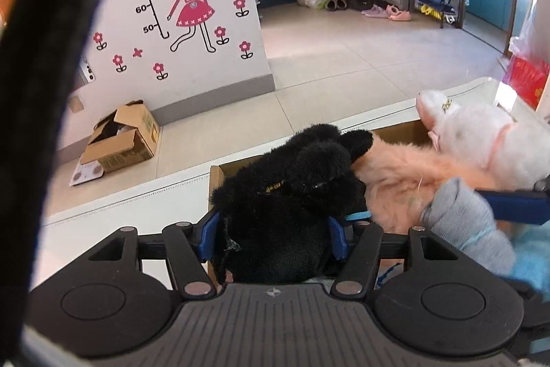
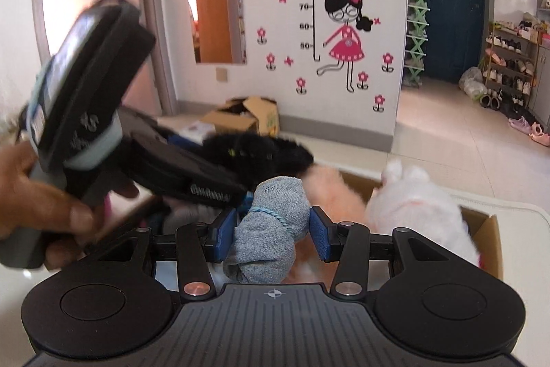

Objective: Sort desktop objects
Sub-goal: 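Carry the black doll and grey sock doll into the box and release both, then move both tools back toward the pink towel doll and pink keychain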

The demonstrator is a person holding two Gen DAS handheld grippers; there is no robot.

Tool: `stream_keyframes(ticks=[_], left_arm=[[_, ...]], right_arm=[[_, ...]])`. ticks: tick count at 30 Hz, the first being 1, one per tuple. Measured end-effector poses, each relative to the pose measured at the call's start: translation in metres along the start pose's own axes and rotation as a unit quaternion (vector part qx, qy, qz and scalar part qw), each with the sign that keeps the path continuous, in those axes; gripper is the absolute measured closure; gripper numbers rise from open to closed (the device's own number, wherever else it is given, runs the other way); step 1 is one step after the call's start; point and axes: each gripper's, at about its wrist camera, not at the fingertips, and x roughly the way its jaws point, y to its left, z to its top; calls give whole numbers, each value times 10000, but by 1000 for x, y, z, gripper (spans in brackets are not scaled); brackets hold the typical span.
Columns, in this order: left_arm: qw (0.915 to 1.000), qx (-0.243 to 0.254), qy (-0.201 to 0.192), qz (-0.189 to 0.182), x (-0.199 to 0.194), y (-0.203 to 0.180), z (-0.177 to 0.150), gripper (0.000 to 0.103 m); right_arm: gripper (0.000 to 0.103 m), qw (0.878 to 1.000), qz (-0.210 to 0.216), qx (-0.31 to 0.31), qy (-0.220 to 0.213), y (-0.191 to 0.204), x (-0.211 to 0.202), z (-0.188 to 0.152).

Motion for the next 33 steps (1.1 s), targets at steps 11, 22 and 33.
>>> stream_keyframes(ticks=[11, 22, 33], left_arm=[[9998, 52, -150, 132, -27, -2, 3, 23], [9985, 11, -538, 51, -105, 17, -12, 12], [9965, -243, -430, 681, -156, 93, -73, 4]], right_arm=[[36, 9999, -19, -121, 80, 10, -6, -2], [26, 9985, 56, -467, -278, 40, -80, 11], [24, 9942, 725, -395, -695, 95, -155, -27]])
